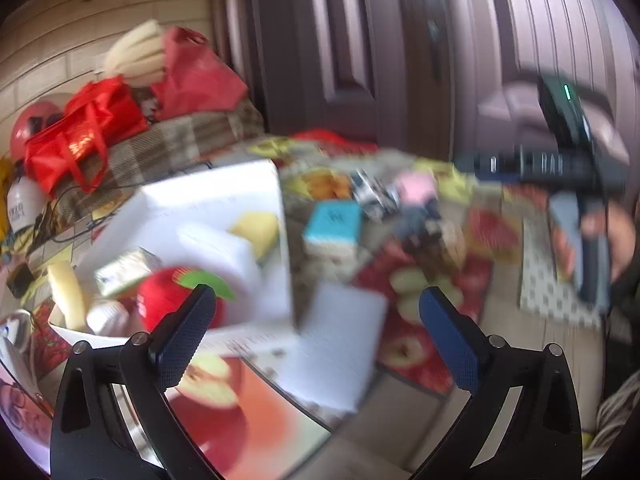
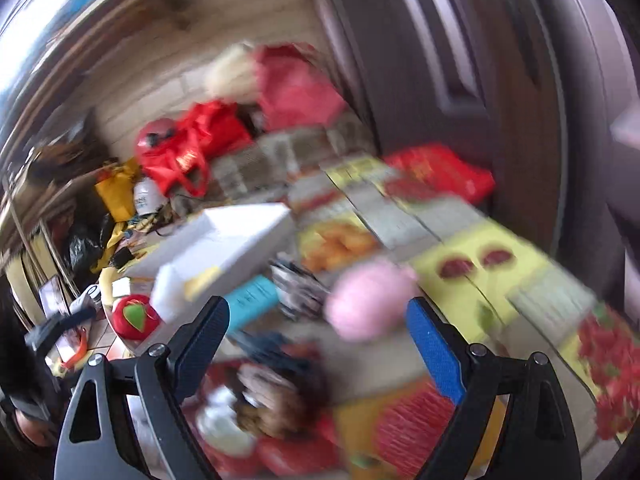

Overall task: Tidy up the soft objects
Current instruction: 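Grasp the white foam block with the left tool while the right tool grasps the rope knot toy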

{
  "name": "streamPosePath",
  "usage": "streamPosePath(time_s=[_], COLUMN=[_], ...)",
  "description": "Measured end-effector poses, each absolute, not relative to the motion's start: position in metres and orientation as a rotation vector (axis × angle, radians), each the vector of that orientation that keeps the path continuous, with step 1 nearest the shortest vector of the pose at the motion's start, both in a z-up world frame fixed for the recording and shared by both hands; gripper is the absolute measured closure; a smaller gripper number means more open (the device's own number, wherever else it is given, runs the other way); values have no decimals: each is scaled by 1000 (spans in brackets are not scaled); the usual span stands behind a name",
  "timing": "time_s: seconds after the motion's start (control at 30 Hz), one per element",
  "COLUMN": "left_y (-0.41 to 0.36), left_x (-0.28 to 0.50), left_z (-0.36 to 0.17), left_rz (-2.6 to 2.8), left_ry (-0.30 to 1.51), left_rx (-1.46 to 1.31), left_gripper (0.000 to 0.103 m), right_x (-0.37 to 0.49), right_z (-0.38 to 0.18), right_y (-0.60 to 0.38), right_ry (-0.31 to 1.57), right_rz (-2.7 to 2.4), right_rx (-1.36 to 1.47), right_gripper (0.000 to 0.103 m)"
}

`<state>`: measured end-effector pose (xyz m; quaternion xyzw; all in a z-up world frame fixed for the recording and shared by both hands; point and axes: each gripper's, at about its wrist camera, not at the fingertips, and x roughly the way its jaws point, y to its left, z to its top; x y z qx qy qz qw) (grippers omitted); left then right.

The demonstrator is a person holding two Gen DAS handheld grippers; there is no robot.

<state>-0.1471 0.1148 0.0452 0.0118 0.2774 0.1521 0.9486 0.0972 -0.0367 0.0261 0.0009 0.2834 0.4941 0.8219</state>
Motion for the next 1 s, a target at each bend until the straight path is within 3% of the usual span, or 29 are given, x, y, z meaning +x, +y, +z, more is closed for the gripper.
streamPosePath(time_s=[0.33, 0.43, 0.73, 0.83, 0.87, 0.9, 1.0], left_y=[133, 137, 138, 138, 137, 136, 133], left_x=[-142, -135, -116, -109, -110, -112, -114], left_z=[23, 16, 7, 2, 3, 5, 6], left_rz=[294, 299, 327, 335, 335, 332, 321], left_ry=[728, 785, 854, 885, 879, 869, 859], left_rx=[-146, -171, -162, -154, -146, -142, -127], left_gripper=[1, 1, 1, 8, 16, 29, 40], right_x=[47, 31, 23, 21, 23, 24, 21], right_z=[13, 9, -5, -13, -14, -13, -9], right_y=[-15, -6, 30, 35, 36, 35, 24], right_ry=[613, 613, 632, 651, 664, 667, 635], right_rz=[1227, 1286, 1208, 1181, 1184, 1182, 1191], right_rx=[-326, -383, -579, -627, -626, -620, -592], right_gripper=[13, 27, 30, 46, 56, 59, 70])
